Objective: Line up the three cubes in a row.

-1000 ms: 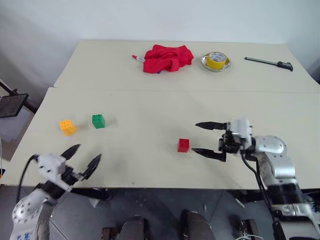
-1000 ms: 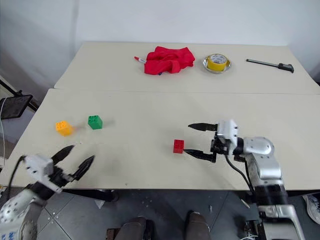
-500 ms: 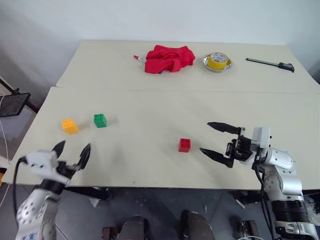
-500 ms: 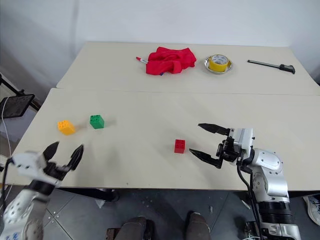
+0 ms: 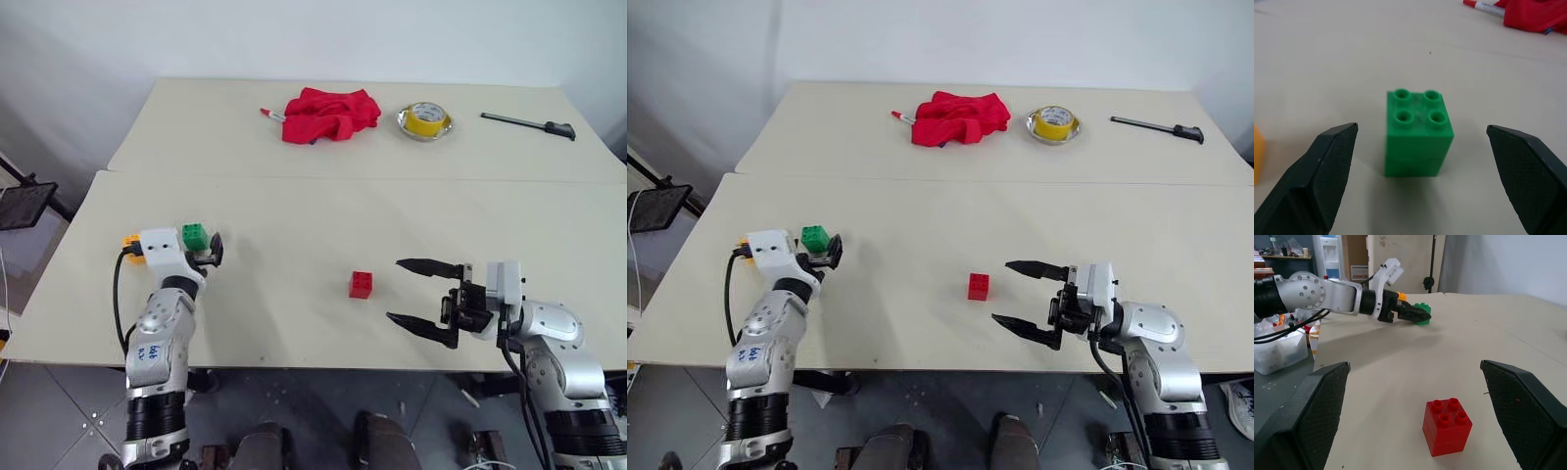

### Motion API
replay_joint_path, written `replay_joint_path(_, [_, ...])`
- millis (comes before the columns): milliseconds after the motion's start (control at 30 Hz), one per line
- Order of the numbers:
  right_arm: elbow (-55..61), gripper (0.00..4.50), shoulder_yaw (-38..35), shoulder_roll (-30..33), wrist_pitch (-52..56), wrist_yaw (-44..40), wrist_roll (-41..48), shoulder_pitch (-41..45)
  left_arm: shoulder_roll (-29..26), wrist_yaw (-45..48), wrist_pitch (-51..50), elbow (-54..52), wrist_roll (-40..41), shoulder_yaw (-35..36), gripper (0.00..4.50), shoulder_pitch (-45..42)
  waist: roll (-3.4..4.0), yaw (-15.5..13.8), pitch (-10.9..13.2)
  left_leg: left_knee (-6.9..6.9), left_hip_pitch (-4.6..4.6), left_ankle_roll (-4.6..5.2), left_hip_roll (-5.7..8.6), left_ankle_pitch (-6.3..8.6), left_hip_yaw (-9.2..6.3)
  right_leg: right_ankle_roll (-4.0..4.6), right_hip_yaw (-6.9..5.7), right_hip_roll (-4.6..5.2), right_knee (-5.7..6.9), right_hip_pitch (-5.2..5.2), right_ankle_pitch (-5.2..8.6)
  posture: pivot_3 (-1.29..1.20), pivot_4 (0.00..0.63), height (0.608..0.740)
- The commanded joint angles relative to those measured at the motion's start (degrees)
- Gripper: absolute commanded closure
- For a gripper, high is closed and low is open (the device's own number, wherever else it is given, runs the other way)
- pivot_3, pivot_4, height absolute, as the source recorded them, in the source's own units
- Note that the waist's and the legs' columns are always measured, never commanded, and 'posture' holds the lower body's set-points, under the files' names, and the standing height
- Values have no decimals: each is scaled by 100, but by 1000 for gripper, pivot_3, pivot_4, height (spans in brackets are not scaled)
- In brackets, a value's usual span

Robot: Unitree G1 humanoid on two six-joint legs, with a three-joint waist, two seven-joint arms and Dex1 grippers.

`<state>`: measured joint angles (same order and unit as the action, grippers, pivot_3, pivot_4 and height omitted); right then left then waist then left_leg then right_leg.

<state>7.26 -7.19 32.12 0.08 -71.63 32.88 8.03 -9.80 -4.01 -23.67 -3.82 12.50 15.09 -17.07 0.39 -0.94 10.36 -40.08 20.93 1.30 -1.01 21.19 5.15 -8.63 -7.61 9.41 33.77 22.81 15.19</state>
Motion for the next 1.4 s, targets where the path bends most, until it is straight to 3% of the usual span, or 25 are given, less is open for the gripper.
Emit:
replay_joint_path(33, [254,0,-69,47,-14,100,49,-106,-17,-16,228,155,-136,-42,871,-233,-1,-36,1,-2,1,0,0,0,2,0,1,-1,-1,0,0,0,150,740])
replay_joint_path(267, [285,0,-85,41,-75,261,-17,-276,-159,480,626,190,-61,-81,3022,-131,-2,-54,0,-2,2,1,1,0,3,0,2,-1,-3,0,0,0,150,740])
replay_joint_path(400, [344,0,-205,113,-80,376,-23,-388,-621,2180,1161,104,675,-43,3018,-124,-2,-42,0,-2,1,1,0,0,6,0,2,-1,-3,0,0,0,150,740])
replay_joint_path(500, [347,0,-498,339,-49,376,42,-597,-1581,4702,1106,-56,1513,-384,3018,-199,-2,-43,0,-1,1,0,0,0,7,0,1,-1,-3,1,0,0,150,740])
replay_joint_path(600, [290,0,-681,531,-62,331,36,-799,-2345,6400,1233,463,1380,-1130,3018,-582,-2,-60,0,-4,6,1,4,0,9,0,-1,-1,-8,2,0,0,150,740])
replay_joint_path(700, [310,0,-747,565,-81,379,11,-910,-2298,7272,1902,1674,769,-1853,3018,-1367,-1,-76,0,-4,-1,6,8,-4,13,0,-1,-1,-17,-11,0,0,150,740])
replay_joint_path(933, [984,0,-857,535,28,665,89,-1465,-1514,8130,3491,4035,-88,-2636,3018,-2645,-2,-41,0,3,10,7,7,-5,16,-2,-7,-5,-21,0,-1,0,150,740])
replay_joint_path(1200, [1247,0,-933,552,23,847,117,-1794,-1190,8368,4191,5092,-314,-2615,3018,-3003,-9,-50,4,-5,12,10,6,-5,17,-5,-5,-4,-21,-1,-3,0,150,740])
replay_joint_path(1400, [1313,0,-809,556,96,835,154,-1810,-1070,8283,4299,5221,-243,-2386,1164,-3110,-13,-50,5,-8,15,13,7,-4,15,-6,-6,-2,-22,-1,-4,0,150,740])
